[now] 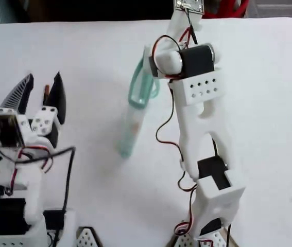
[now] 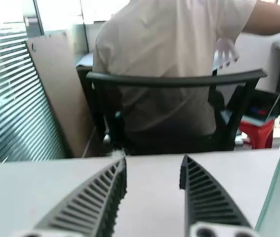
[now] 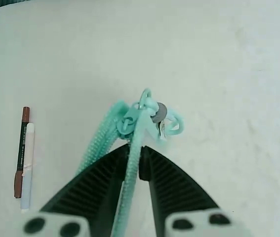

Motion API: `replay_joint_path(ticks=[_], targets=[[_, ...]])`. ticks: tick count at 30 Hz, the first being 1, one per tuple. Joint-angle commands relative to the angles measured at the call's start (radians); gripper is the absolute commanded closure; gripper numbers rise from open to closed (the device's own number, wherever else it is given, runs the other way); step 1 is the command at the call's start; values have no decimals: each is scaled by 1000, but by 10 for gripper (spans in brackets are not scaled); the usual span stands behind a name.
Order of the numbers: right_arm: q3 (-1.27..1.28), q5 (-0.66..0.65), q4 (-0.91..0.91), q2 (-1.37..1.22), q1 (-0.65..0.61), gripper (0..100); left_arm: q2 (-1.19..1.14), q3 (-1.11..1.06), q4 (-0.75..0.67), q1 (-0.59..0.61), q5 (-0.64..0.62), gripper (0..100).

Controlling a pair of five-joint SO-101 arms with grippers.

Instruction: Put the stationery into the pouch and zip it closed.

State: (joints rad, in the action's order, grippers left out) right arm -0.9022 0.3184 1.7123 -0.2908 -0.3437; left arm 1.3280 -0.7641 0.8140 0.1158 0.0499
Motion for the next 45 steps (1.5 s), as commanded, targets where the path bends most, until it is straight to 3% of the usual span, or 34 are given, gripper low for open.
replay_joint_path(ticks=[1,8,12,17,20,24,29,33,45], targets=[[0,-14,-2,27,2,981,-262,259,242,54,35,811],[2,-14,-2,27,-2,981,-785,540,453,300,-3,808],[2,-14,-2,27,-2,981,-1040,614,486,325,167,795],[2,-14,-1,27,-2,981,-1285,617,361,325,379,774],[2,-11,-1,27,-2,981,-1414,621,238,332,396,775],[2,-12,-1,25,-2,981,-1529,623,74,372,396,775],[3,-12,-1,25,-2,981,-1600,624,28,367,396,793],[3,-12,-1,25,-2,981,-1627,681,37,372,402,838],[64,-12,-5,28,-2,981,-1936,996,203,367,397,808]])
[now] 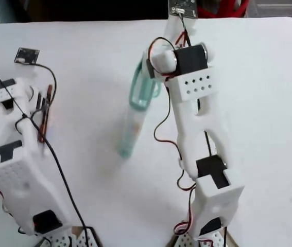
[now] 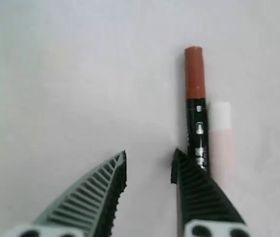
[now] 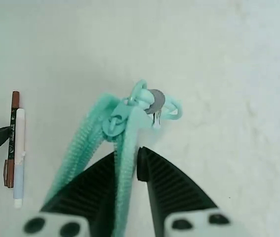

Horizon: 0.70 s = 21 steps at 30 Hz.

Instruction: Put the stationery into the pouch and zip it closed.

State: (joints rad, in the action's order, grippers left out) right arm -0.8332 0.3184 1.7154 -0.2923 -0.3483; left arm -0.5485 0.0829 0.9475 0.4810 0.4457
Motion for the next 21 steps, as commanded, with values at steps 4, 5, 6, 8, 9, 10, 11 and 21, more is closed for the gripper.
replay_joint_path(ticks=[4,5,6,8,9,10,11,21], targets=[[-5,-12,-10,28,2,981,-99,262,173,4,-11,802],[-5,-12,-10,28,2,981,-99,290,196,7,-34,806],[-5,-12,-10,28,2,981,-99,316,221,7,-52,807],[-5,-12,-12,28,2,981,-99,365,275,4,-60,805],[-3,-12,-18,28,2,981,-102,384,302,-7,-51,805],[-3,-12,-21,28,2,981,-107,396,325,-24,-40,805],[-3,-12,-25,27,2,981,-105,397,347,-36,-34,805],[-3,-14,-25,27,2,981,-113,388,341,-53,-23,805]])
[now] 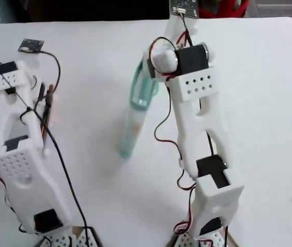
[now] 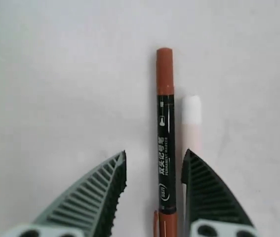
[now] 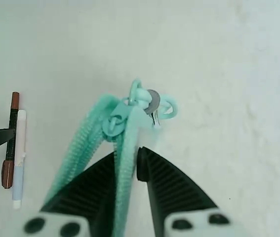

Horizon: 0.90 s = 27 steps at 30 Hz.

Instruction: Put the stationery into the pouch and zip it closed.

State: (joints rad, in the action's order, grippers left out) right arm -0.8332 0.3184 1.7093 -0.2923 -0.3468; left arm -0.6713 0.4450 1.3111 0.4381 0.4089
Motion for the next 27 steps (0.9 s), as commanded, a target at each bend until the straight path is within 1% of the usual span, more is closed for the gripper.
replay_joint_path(ticks=[1,8,12,16,18,22,25,27], targets=[[-3,-14,-19,27,1,981,10,15,-40,-10,14,805],[-3,-14,-13,28,1,981,10,-80,-138,-13,14,808],[-3,-14,-13,36,1,981,10,-121,-143,-22,48,808],[-3,-14,-12,36,1,981,10,-126,-143,-19,55,819],[-3,-14,-12,35,1,981,10,-127,-135,-19,58,867],[-3,-14,-12,31,1,981,10,-129,-92,-33,135,967],[-3,-12,-12,30,1,981,22,-117,-49,-47,155,976],[-3,-9,-16,28,1,981,33,-48,11,-65,152,976]])
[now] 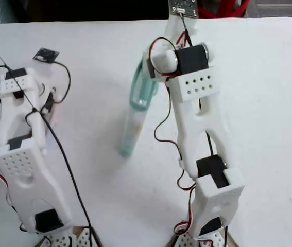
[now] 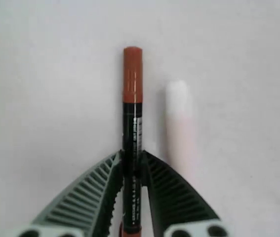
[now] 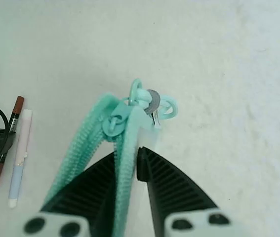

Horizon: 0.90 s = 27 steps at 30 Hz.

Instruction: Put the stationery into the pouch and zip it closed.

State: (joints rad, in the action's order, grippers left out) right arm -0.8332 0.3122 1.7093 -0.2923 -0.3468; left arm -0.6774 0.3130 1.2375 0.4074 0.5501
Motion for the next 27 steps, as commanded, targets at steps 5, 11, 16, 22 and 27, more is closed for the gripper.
replay_joint_path(ticks=[5,11,16,22,27], targets=[[-3,2,-18,28,1,981,124,473,446,-104,-38,976],[-11,2,-10,38,-10,981,340,832,552,-180,-221,977],[-3,2,-12,30,-25,981,578,845,546,-303,-437,977],[-3,2,-12,28,-19,981,832,845,548,-515,-709,977],[-3,2,-12,28,-19,981,1018,818,528,-653,-735,976]])
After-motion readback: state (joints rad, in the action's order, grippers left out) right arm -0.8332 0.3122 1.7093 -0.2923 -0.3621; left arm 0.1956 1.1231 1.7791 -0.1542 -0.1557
